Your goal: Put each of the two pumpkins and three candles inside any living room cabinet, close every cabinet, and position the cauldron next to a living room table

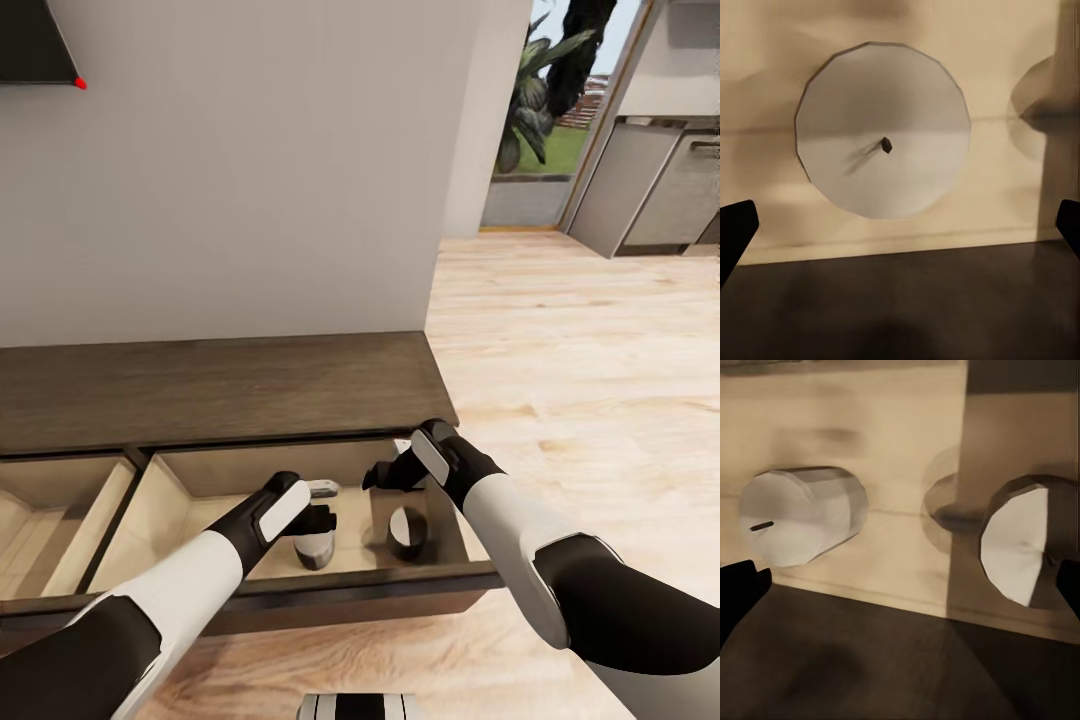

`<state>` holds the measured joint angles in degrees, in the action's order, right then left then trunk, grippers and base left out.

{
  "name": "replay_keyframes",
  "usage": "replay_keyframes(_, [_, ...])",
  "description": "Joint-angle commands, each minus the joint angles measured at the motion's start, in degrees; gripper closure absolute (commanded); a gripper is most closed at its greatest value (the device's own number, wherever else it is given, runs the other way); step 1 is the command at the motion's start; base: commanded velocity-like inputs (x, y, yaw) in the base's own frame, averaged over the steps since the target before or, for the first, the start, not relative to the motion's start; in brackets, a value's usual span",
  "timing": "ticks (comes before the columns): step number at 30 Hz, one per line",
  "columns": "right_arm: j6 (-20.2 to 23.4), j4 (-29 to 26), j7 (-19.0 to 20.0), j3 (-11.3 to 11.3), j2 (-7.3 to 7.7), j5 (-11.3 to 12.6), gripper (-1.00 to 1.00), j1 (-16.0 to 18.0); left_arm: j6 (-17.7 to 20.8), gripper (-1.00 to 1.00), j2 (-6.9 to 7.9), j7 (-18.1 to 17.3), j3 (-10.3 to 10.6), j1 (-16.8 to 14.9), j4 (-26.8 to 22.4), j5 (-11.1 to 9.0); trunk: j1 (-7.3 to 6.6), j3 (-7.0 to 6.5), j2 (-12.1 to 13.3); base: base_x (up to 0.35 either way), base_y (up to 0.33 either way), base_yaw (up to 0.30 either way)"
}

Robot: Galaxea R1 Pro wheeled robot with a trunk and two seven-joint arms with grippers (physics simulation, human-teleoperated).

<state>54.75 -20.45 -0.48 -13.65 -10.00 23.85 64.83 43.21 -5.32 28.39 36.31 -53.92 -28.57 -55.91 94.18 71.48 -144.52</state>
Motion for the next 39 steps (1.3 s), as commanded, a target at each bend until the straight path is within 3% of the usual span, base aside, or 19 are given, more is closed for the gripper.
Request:
replay_keyframes(1, [0.2,0.0,-0.1,-0.2,0.0,0.0,-1.0,0.0,0.0,-1.0,0.04,0.5,0.3,0.0,-0.1,-0.6,-0.03,-0.18,0.0,0.0,0.0,0.0])
replay_keyframes(31, [0.3,0.2,-0.2,0.0,0.0,0.1,-1.0,0.0,0.3,-1.0,0.18,0.4,0.2,0.0,0.3,-0.8,-0.8,-6.83,0.4,0.0,0.0,0.0])
replay_keyframes(33, [1.2,0.2,-0.2,0.0,0.0,0.2,-1.0,0.0,0.4,-1.0,0.22,0.4,0.2,0.0,0.5,-0.9,-0.86,-7.27,0.4,0.0,0.0,0.0])
replay_keyframes(34, [4.5,0.2,-0.3,0.3,0.0,0.6,-1.0,0.0,0.4,-1.0,0.3,0.3,0.1,0.0,0.5,-1.0,-0.88,-7.49,0.4,0.0,0.0,0.0])
replay_keyframes(39, [5.0,0.4,-0.4,0.4,0.0,1.9,-1.0,0.0,0.6,-1.0,0.37,0.4,-0.2,0.0,0.6,-2.5,-1.01,-8.6,0.5,0.0,0.0,0.0])
